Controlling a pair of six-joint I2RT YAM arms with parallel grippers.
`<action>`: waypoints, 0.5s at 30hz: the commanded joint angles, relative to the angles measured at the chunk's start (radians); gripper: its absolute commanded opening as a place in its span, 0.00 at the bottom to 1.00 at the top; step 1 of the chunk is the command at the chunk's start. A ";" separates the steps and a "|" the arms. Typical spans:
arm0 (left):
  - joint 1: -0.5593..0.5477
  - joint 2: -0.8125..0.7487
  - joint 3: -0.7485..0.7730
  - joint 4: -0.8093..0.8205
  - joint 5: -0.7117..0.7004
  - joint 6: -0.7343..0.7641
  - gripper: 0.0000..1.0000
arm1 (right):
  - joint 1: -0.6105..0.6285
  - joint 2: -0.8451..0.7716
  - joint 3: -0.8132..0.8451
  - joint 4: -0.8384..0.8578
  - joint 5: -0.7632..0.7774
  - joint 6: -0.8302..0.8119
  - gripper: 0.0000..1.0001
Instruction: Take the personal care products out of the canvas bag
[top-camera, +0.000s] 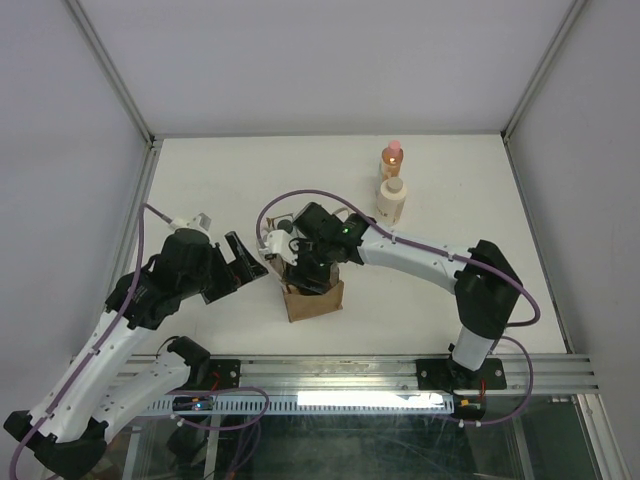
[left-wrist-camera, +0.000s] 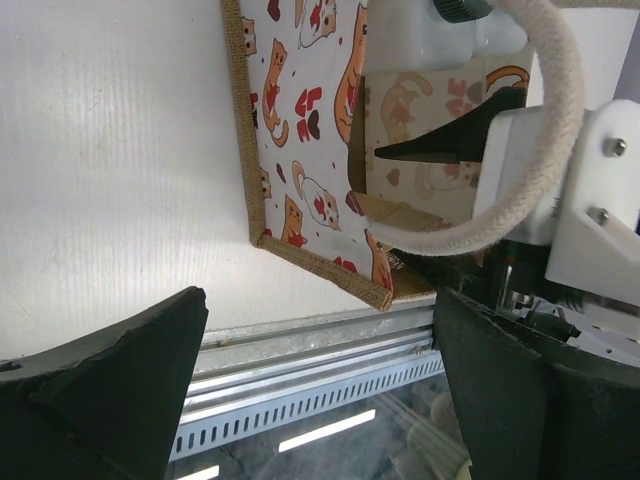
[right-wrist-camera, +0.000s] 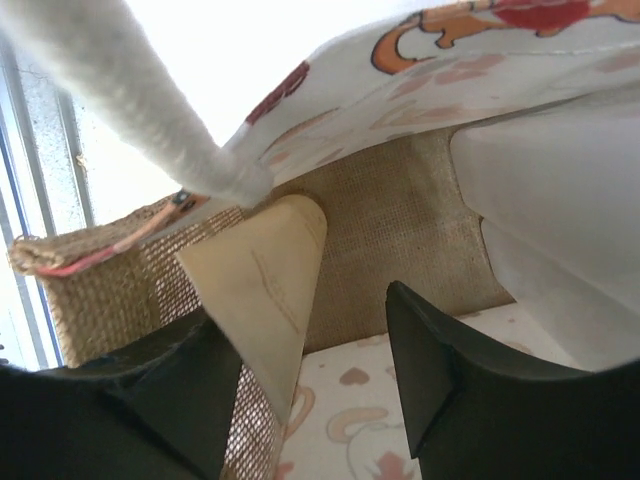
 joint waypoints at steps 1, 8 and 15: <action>0.013 -0.021 0.045 -0.011 -0.024 0.002 0.95 | 0.017 0.012 0.055 0.043 -0.009 -0.017 0.57; 0.013 -0.002 0.055 -0.011 -0.031 0.004 0.96 | 0.016 -0.038 0.056 0.068 -0.007 0.008 0.25; 0.012 0.039 0.057 0.024 -0.024 0.021 0.96 | -0.001 -0.101 0.046 0.113 -0.059 0.055 0.03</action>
